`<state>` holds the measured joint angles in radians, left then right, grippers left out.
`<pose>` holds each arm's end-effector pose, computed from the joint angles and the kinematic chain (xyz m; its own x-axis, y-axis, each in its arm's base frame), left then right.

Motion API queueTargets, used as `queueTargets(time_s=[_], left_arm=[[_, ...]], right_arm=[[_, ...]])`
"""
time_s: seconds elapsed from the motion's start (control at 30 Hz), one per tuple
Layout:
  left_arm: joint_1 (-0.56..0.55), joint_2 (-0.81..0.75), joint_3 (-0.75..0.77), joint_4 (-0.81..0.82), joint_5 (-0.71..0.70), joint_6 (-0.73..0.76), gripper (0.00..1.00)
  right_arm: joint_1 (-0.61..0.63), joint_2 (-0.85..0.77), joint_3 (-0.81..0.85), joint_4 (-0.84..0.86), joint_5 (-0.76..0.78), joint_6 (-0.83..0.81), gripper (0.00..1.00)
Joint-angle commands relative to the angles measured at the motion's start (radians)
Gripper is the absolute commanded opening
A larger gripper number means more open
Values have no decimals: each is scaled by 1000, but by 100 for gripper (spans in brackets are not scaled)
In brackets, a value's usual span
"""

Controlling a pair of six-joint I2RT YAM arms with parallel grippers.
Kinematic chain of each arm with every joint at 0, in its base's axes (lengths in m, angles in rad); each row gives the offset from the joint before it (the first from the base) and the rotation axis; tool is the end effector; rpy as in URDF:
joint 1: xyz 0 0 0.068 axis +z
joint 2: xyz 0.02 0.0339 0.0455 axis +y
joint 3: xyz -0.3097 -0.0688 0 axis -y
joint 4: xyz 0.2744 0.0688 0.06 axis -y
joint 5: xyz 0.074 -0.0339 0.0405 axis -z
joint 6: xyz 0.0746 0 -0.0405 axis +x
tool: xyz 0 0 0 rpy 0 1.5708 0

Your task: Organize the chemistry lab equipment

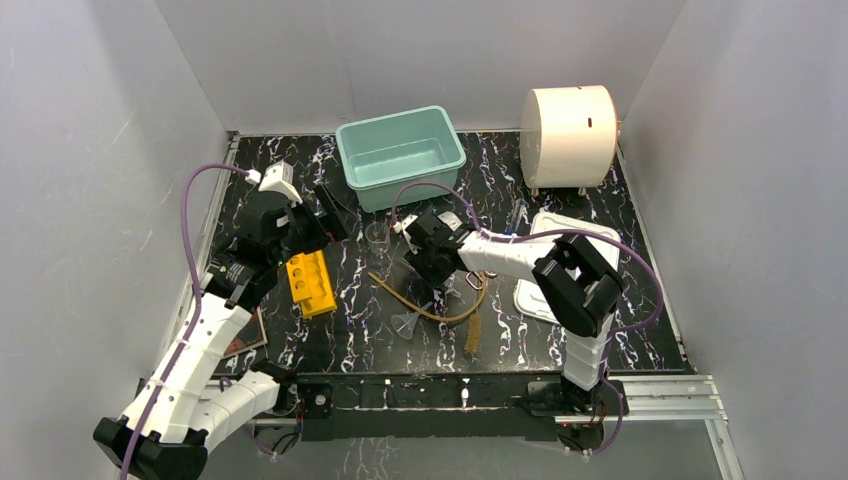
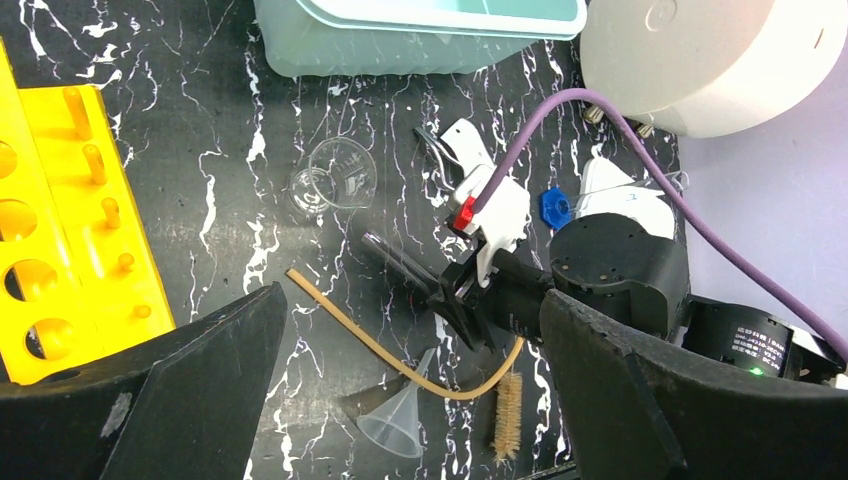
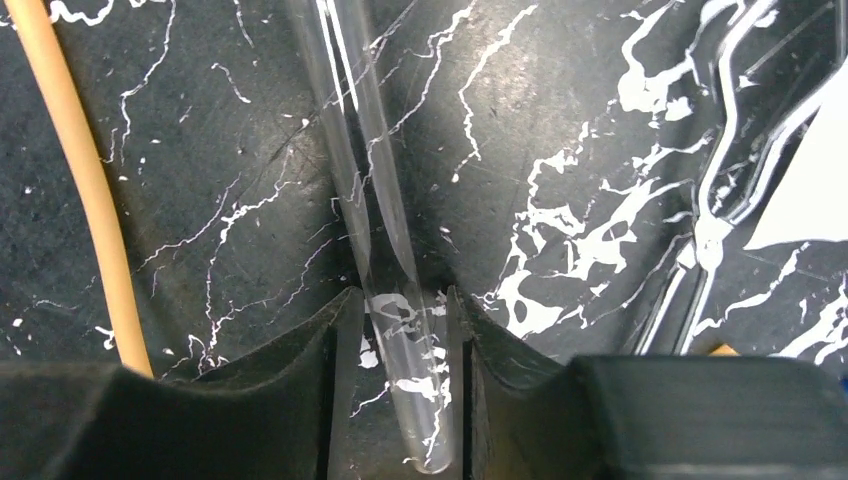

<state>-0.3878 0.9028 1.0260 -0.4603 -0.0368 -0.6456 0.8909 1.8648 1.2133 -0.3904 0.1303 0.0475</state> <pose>0.2170 -0.0857 0.4008 -0.4526 -0.4646 -0.7611 0.0919 0.8247 -0.5581 0.2835 0.3353 0.1635 -0.5769 -0.6386 -0.5093 -0.7032 0.7055 -0.0881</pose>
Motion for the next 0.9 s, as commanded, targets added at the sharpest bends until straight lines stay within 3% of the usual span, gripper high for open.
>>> queueTargets(time_s=[0.0, 0.13, 0.23, 0.37, 0.6, 0.87], left_arm=[[7, -12, 37, -22, -23, -11, 98], [7, -17, 34, -36, -17, -16, 98], [7, -23, 25, -46, -12, -34, 98], [7, -38, -4, -64, -32, -102, 98], [7, -57, -90, -81, -16, -275, 98], [7, 81, -119, 33, 175, -286, 96]], right_arm=[[-7, 4, -17, 17, -49, -89, 43], [-7, 8, -31, 22, -69, -140, 40], [-7, 21, -33, 29, -71, -174, 30], [-7, 10, -47, 57, -56, -180, 25], [-14, -65, -95, 116, -68, -159, 24], [-52, -169, -190, 195, -98, -88, 23]])
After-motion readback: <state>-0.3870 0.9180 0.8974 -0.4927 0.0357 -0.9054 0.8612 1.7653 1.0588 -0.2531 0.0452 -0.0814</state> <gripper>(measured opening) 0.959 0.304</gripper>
